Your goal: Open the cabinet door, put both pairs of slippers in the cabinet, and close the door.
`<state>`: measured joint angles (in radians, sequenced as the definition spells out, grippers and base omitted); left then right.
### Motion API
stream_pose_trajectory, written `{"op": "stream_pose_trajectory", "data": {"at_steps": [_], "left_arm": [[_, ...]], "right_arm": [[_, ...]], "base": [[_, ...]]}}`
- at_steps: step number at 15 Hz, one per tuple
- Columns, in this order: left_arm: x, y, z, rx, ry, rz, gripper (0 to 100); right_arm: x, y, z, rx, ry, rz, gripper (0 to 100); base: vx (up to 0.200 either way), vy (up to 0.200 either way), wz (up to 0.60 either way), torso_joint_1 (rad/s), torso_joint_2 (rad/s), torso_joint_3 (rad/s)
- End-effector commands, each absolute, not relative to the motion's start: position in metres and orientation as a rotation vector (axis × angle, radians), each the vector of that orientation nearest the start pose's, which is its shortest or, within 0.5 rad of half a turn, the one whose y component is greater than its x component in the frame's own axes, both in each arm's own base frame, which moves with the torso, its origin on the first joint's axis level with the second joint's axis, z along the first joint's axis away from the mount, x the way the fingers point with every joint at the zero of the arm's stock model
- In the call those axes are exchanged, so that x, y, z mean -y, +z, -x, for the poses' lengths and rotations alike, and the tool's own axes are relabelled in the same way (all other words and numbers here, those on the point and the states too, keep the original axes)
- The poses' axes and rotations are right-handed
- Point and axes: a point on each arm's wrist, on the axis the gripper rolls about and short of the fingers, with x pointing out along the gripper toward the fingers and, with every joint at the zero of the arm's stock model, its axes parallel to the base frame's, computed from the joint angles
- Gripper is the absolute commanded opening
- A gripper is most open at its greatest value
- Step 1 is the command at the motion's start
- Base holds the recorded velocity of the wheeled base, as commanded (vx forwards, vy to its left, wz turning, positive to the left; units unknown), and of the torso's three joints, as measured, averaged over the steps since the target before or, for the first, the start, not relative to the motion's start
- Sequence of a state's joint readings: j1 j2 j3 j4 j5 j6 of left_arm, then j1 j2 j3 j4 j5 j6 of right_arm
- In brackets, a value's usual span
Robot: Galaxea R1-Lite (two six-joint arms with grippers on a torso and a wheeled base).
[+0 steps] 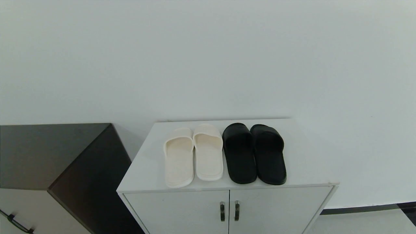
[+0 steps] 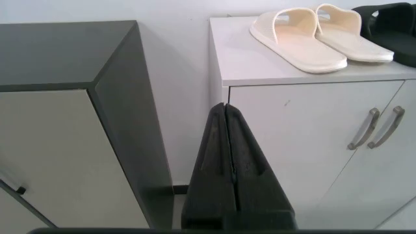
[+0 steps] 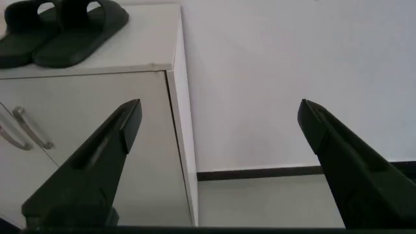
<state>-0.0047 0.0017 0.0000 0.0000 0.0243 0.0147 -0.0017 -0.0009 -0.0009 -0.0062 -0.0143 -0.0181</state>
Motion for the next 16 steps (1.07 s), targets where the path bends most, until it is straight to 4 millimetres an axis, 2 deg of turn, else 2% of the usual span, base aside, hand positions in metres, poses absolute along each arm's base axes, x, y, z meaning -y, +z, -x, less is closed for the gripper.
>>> {"op": "stream_pose_trajectory", "data": {"at_steps": [1, 2, 3, 4, 5, 7, 8, 9, 12, 16], "left_arm": [[-0.001, 0.076, 0.023, -0.002, 0.02, -0.017, 0], [-0.001, 0.076, 0.023, -0.002, 0.02, -0.011, 0], [-0.001, 0.076, 0.023, -0.002, 0.021, -0.009, 0], [-0.001, 0.076, 0.023, -0.002, 0.021, -0.009, 0], [-0.001, 0.076, 0.023, -0.002, 0.021, -0.009, 0], [-0.001, 0.076, 0.023, -0.002, 0.021, -0.009, 0], [-0.001, 0.076, 0.023, -0.002, 0.021, -0.009, 0], [-0.001, 0.076, 0.023, -0.002, 0.018, -0.012, 0], [0.0, 0.076, 0.023, -0.002, 0.002, -0.009, 0], [0.0, 0.076, 0.023, -0.002, -0.002, -0.009, 0]], "right_arm": [[0.0, 0.117, 0.032, 0.147, 0.038, 0.004, 100], [0.0, 0.166, 0.036, 0.16, 0.131, -0.086, 100], [-0.002, 0.177, 0.021, 0.028, 0.205, -0.081, 100], [-0.004, 0.177, 0.009, -0.056, 0.257, -0.071, 100], [-0.008, 0.179, -0.026, -0.22, 0.36, -0.094, 100], [-0.015, 0.186, -0.071, -0.293, 0.412, -0.096, 100], [-0.015, 0.186, -0.071, -0.293, 0.412, -0.096, 100], [-0.037, 0.193, -0.104, -0.364, 0.426, -0.117, 100], [-0.088, 0.213, -0.123, -0.383, 0.427, -0.183, 100], [-0.124, 0.224, -0.156, -0.395, 0.39, -0.152, 100]], "base": [[0.0, 0.0, 0.0, 0.0, 0.0, 0.0], [0.0, 0.0, 0.0, 0.0, 0.0, 0.0], [0.0, 0.0, 0.0, 0.0, 0.0, 0.0], [0.0, 0.0, 0.0, 0.0, 0.0, 0.0], [0.0, 0.0, 0.0, 0.0, 0.0, 0.0], [0.0, 0.0, 0.0, 0.0, 0.0, 0.0], [0.0, 0.0, 0.0, 0.0, 0.0, 0.0], [0.0, 0.0, 0.0, 0.0, 0.0, 0.0], [0.0, 0.0, 0.0, 0.0, 0.0, 0.0], [0.0, 0.0, 0.0, 0.0, 0.0, 0.0]]}}
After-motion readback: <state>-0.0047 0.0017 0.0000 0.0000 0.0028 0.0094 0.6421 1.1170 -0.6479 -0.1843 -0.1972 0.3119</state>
